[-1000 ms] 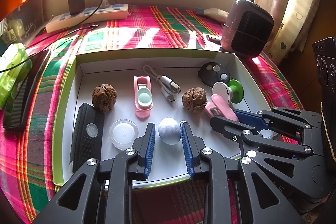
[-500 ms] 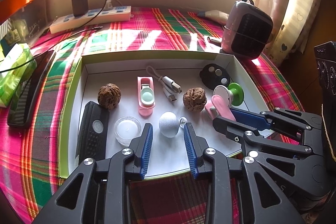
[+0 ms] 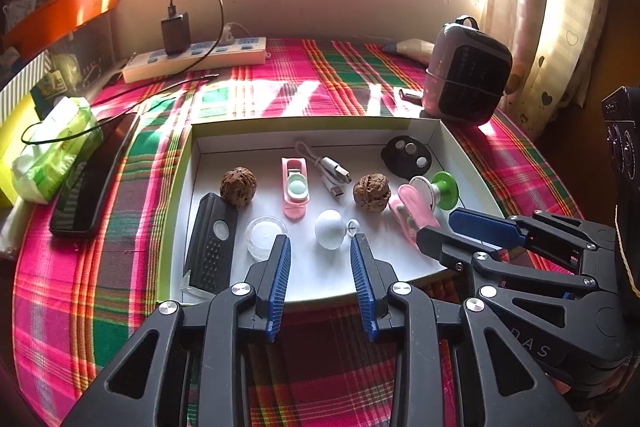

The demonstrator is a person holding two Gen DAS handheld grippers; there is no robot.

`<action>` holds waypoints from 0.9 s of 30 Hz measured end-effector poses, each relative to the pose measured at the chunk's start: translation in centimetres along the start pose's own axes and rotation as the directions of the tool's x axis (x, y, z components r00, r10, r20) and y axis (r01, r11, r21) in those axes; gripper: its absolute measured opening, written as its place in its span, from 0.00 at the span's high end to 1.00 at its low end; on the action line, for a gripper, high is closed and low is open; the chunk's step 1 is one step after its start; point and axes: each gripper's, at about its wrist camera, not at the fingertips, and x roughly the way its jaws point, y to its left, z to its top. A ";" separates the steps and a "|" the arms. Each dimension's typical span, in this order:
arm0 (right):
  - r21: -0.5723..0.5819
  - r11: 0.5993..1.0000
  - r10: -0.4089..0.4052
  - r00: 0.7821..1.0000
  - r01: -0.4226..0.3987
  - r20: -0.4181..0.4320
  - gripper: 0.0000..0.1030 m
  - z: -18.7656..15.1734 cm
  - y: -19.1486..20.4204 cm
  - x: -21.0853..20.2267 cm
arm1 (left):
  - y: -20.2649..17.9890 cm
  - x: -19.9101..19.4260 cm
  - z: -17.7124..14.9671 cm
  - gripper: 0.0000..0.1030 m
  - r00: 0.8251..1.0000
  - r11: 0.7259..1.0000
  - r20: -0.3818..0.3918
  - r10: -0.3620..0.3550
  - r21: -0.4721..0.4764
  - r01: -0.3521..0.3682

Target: Organize objects

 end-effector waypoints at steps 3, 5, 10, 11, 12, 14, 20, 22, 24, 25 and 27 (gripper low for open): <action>-0.005 1.000 -0.010 1.000 0.010 0.015 0.65 -0.4 0.5 -0.6 | 0.1 -0.9 -0.4 0.72 0.999 0.999 0.020 0.032 -0.006 -0.032; -0.005 1.000 -0.009 1.000 0.009 0.028 0.64 -0.8 0.8 -1.1 | 0.3 -1.3 -0.8 0.72 0.999 0.999 0.028 0.044 -0.012 -0.044; -0.009 0.999 -0.032 0.998 0.032 0.055 0.61 -1.7 1.5 -2.1 | 0.5 -2.2 -1.7 0.72 0.998 0.998 0.034 0.058 -0.023 -0.057; -0.010 0.999 -0.039 0.997 0.040 0.063 0.61 -1.8 1.7 -2.3 | 0.5 -2.4 -1.9 0.72 0.997 0.997 0.040 0.068 -0.024 -0.067; -0.014 0.999 -0.047 0.996 0.048 0.072 0.61 -2.0 1.8 -2.6 | 0.5 -2.6 -2.0 0.72 0.996 0.997 0.045 0.074 -0.022 -0.073; -0.014 0.998 -0.055 0.995 0.056 0.081 0.60 -2.3 1.9 -2.9 | 0.5 -2.8 -2.4 0.72 0.994 0.995 0.050 0.096 -0.025 -0.094; -0.009 0.997 -0.072 0.992 0.073 0.101 0.59 -3.5 2.4 -3.6 | 0.4 -3.2 -3.7 0.72 0.991 0.992 0.051 0.122 -0.030 -0.120; -0.002 0.997 -0.070 0.993 0.071 0.095 0.57 -4.0 2.5 -3.5 | 0.2 -3.2 -4.3 0.72 0.989 0.990 0.056 0.140 -0.021 -0.139; 0.000 0.997 -0.072 0.994 0.073 0.078 0.56 -4.6 2.5 -3.2 | 0.2 -3.2 -4.9 0.72 0.989 0.990 0.044 0.143 -0.023 -0.142; -0.002 0.997 -0.083 0.994 0.083 0.070 0.56 -4.8 2.5 -3.0 | 0.1 -3.0 -5.1 0.72 0.989 0.989 0.040 0.144 -0.021 -0.143; 0.002 0.996 -0.095 0.994 0.095 0.058 0.56 -5.3 2.5 -2.7 | 0.0 -3.0 -5.6 0.72 0.987 0.987 0.031 0.159 -0.022 -0.158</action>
